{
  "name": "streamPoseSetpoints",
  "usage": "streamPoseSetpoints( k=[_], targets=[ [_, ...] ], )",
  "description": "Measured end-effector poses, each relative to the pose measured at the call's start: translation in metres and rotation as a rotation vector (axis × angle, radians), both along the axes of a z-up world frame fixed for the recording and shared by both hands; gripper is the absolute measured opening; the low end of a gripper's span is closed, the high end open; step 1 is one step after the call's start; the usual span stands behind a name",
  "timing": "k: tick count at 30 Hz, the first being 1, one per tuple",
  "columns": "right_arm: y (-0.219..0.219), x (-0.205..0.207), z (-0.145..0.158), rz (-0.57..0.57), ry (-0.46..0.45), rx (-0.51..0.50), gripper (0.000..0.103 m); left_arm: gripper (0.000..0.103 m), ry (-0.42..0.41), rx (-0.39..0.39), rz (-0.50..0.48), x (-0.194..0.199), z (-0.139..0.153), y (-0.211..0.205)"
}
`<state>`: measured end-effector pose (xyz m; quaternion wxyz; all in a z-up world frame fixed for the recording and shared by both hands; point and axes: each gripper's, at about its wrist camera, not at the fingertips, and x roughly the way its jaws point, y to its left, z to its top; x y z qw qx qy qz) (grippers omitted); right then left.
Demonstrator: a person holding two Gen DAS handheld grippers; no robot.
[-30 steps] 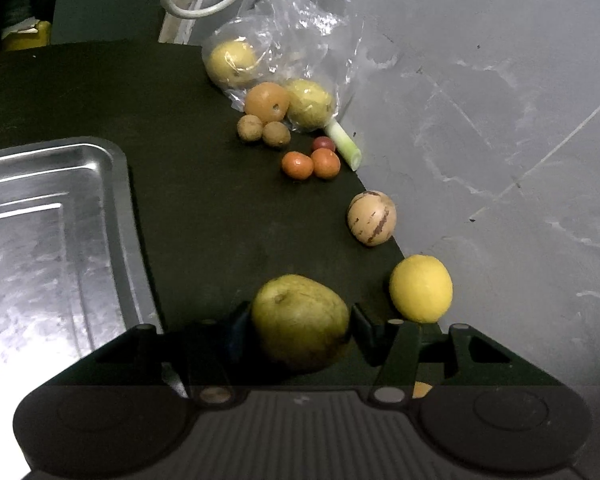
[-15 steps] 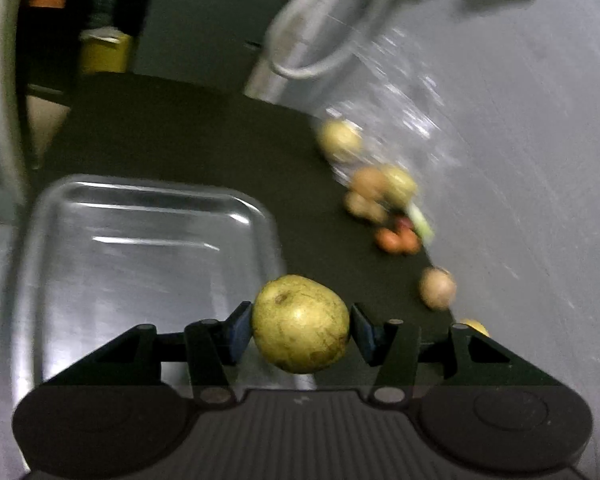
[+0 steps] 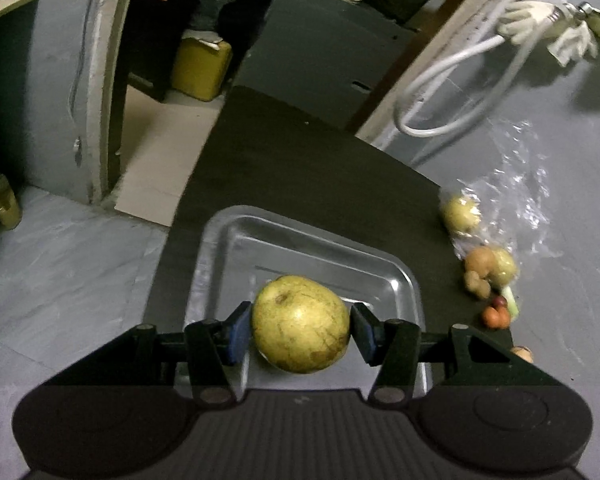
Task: Organize fruits
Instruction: 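Carry the pears over the metal tray and open both tools to release them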
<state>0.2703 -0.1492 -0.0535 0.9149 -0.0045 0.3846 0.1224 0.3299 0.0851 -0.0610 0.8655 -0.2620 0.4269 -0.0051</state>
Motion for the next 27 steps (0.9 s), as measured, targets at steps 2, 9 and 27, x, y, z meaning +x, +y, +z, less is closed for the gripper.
streamPoseSetpoints(
  k=[2,9,27],
  targets=[
    [0.006,0.013,-0.002,0.016,-0.004,-0.006,0.06,0.057,0.001,-0.004,0.005,0.0,-0.003,0.003],
    [0.021,0.045,-0.014,0.067,0.008,-0.049,0.06,0.057,0.011,-0.007,0.008,0.001,-0.01,0.007],
    [0.033,0.043,-0.032,0.095,0.06,-0.076,0.06,0.058,0.037,0.024,-0.018,0.0,-0.009,0.003]
  ],
)
